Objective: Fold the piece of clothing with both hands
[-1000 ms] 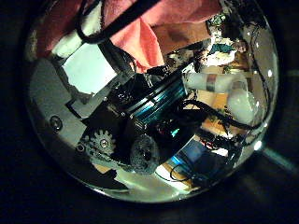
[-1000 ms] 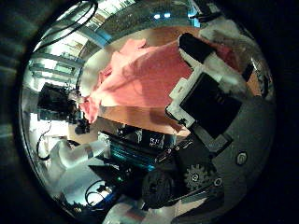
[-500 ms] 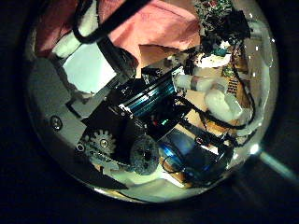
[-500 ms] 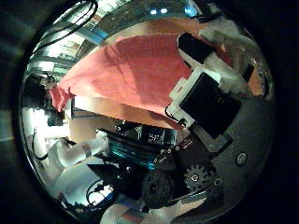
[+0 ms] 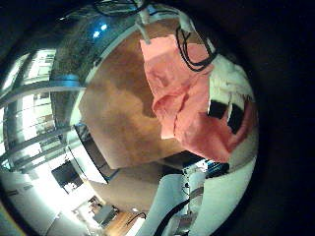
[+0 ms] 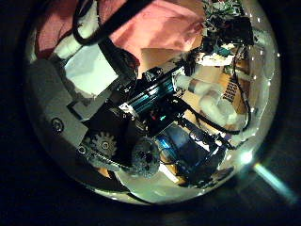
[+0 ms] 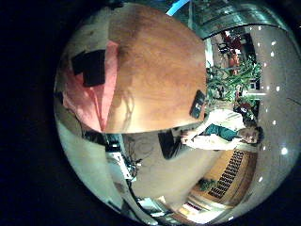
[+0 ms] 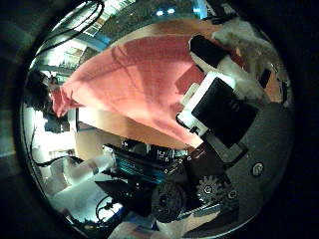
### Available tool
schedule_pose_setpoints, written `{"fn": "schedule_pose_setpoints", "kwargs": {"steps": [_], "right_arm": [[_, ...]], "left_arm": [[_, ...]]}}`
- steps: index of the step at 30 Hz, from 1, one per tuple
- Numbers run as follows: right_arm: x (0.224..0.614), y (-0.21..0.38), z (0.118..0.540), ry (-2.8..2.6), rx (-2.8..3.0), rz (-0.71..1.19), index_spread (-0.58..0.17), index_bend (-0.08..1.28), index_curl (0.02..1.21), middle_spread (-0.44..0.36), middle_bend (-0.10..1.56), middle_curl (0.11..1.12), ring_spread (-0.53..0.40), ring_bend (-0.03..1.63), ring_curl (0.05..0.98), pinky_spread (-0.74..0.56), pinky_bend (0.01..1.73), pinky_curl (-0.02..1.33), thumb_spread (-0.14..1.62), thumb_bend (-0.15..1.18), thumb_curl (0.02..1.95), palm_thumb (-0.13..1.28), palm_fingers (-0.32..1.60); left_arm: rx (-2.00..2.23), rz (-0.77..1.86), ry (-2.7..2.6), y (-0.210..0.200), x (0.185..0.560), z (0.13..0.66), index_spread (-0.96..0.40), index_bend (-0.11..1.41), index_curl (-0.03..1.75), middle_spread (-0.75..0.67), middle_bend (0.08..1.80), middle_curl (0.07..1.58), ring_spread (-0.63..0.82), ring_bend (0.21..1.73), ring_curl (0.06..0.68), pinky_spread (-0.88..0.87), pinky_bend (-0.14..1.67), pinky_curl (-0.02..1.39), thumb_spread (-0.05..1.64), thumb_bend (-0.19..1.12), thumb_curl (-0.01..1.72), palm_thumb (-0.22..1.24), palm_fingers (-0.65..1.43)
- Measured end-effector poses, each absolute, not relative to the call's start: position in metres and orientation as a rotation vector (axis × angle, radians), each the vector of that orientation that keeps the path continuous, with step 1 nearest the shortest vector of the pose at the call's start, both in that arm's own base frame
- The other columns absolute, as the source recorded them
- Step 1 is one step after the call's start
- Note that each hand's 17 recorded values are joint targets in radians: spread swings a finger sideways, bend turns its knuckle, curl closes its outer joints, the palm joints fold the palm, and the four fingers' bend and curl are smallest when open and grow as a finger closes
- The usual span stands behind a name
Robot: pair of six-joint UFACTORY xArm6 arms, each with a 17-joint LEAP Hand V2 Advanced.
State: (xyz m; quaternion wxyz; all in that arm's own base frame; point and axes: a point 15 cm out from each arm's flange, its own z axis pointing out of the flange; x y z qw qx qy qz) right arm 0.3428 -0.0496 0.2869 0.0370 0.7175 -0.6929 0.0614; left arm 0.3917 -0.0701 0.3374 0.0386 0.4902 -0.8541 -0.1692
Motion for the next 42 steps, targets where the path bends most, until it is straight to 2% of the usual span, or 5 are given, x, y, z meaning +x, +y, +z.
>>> {"fn": "schedule_pose_setpoints", "kwargs": {"steps": [22, 26, 28, 32, 42], "right_arm": [[0.497, -0.05, 0.207, -2.044, 2.181, 0.062, -0.236, 1.11, 0.79, -0.171, 1.21, 0.87, -0.216, 1.37, 0.681, -0.25, 1.2, 0.91, 1.06, -0.03, 0.8, 0.88, 1.07], [0.509, -0.053, 0.208, -2.066, 2.178, 0.064, -0.278, 0.88, 0.75, -0.188, 1.12, 0.82, -0.233, 1.33, 0.647, -0.34, 1.13, 0.84, 1.12, -0.03, 0.73, 0.79, 0.9], [0.512, -0.057, 0.209, -2.082, 2.173, 0.072, -0.315, 0.62, 0.71, -0.198, 1.01, 0.79, -0.262, 1.32, 0.643, -0.4, 1.15, 0.82, 1.15, -0.04, 0.7, 0.75, 0.54], [0.52, -0.063, 0.211, -2.107, 2.183, 0.112, -0.386, 0.45, 0.59, -0.197, 0.73, 0.67, -0.219, 1.17, 0.573, -0.24, 1.04, 0.79, 1.19, -0.04, 0.62, 0.63, 0.04], [0.512, -0.072, 0.274, -2.15, 2.205, 0.23, -0.41, 0.34, 0.45, -0.197, 0.52, 0.5, -0.067, 0.92, 0.406, 0.25, 0.8, 0.61, 1.21, -0.02, 0.48, 0.47, 0.09]], "left_arm": [[1.513, -0.563, -2.738, -0.103, 0.545, 0.215, -0.66, 0.18, 1.47, -0.7, 0.75, 1.18, -0.47, 1.29, 0.489, -0.63, 1.1, 0.56, 1.03, -0.04, 0.56, 0.69, 0.96], [1.575, -0.54, -2.717, -0.096, 0.556, 0.201, -0.64, 0.18, 1.42, -0.69, 0.72, 1.14, -0.49, 1.14, 0.458, -0.63, 1.03, 0.56, 1.04, -0.04, 0.53, 0.62, 0.71], [1.605, -0.509, -2.72, -0.093, 0.563, 0.199, -0.62, 0.12, 1.36, -0.66, 0.61, 1.1, -0.49, 1.13, 0.458, -0.63, 1.05, 0.58, 1.05, -0.04, 0.51, 0.59, 0.55], [1.698, -0.428, -2.697, -0.08, 0.576, 0.205, -0.55, 0.07, 1.24, -0.58, 0.42, 1.03, -0.48, 1.23, 0.466, -0.63, 1.15, 0.61, 1.08, -0.03, 0.47, 0.53, 0.45], [1.825, -0.258, -2.651, -0.052, 0.576, 0.266, -0.29, 0.12, 0.94, -0.2, 0.19, 0.85, -0.31, 1.19, 0.451, -0.51, 1.1, 0.64, 1.13, -0.03, 0.41, 0.43, 0.18]]}}
